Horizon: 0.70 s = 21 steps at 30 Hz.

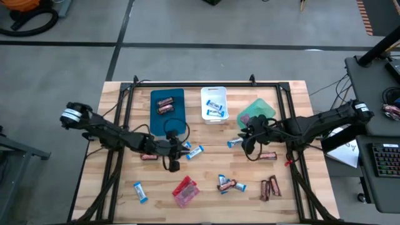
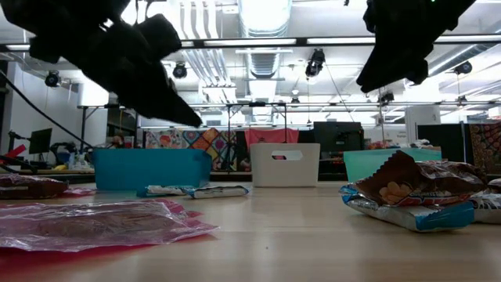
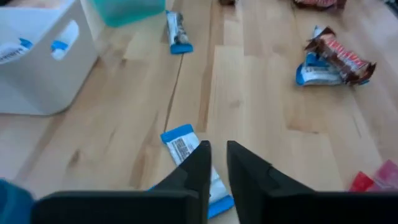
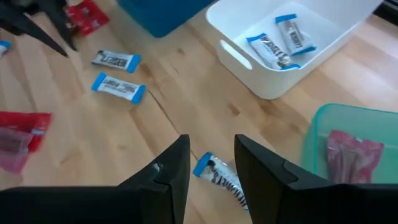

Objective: Sort candy
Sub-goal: Put the white chocolate into the white bin

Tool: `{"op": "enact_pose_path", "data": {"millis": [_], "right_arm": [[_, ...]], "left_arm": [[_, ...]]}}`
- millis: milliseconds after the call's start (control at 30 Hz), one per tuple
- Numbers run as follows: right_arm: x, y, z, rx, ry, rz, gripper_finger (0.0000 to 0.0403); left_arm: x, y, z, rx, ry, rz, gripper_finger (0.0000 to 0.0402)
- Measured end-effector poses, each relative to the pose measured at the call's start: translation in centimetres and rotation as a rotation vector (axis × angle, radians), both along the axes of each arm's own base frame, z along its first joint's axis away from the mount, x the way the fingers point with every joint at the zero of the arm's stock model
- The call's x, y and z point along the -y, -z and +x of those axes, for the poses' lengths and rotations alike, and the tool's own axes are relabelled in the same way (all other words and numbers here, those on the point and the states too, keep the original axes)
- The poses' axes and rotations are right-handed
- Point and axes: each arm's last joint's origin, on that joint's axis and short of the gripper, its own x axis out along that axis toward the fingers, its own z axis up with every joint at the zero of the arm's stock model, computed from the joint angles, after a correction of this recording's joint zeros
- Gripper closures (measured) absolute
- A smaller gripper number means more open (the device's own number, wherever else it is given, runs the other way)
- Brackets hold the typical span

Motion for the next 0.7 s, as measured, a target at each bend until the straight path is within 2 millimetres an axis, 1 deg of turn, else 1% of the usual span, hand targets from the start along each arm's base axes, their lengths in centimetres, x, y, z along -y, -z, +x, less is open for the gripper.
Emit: {"op": "enact_pose_path", "data": {"millis": [67, 200, 367, 500, 700], "right_arm": [[-0.3, 0.0, 0.0, 0.008, -0.005, -0.012, 0.0287], [-0.8, -0.2, -0.1, 0.027, -0.009, -0.036, 0.0285], [-1.1, -0.1, 0.0, 0.035, -0.007, -0.055, 0.0287], [-1.2, 0.0, 0.2, 0.034, -0.008, -0.056, 0.0285], [-1.4, 0.7, 0.7, 0.001, -0.009, -0.064, 0.0287]], "left_arm": [[0.1, 0.7, 0.3, -0.022, 0.0, 0.006, 0.0335], [0.3, 1.4, 1.3, -0.044, -0.025, 0.03, 0.0283], [0.8, 2.7, 3.0, -0.086, -0.038, 0.054, 0.0229], [1.0, 3.9, 4.0, -0.14, -0.055, 0.051, 0.021], [0.6, 5.3, 4.3, -0.187, -0.132, 0.048, 0.0208]]}}
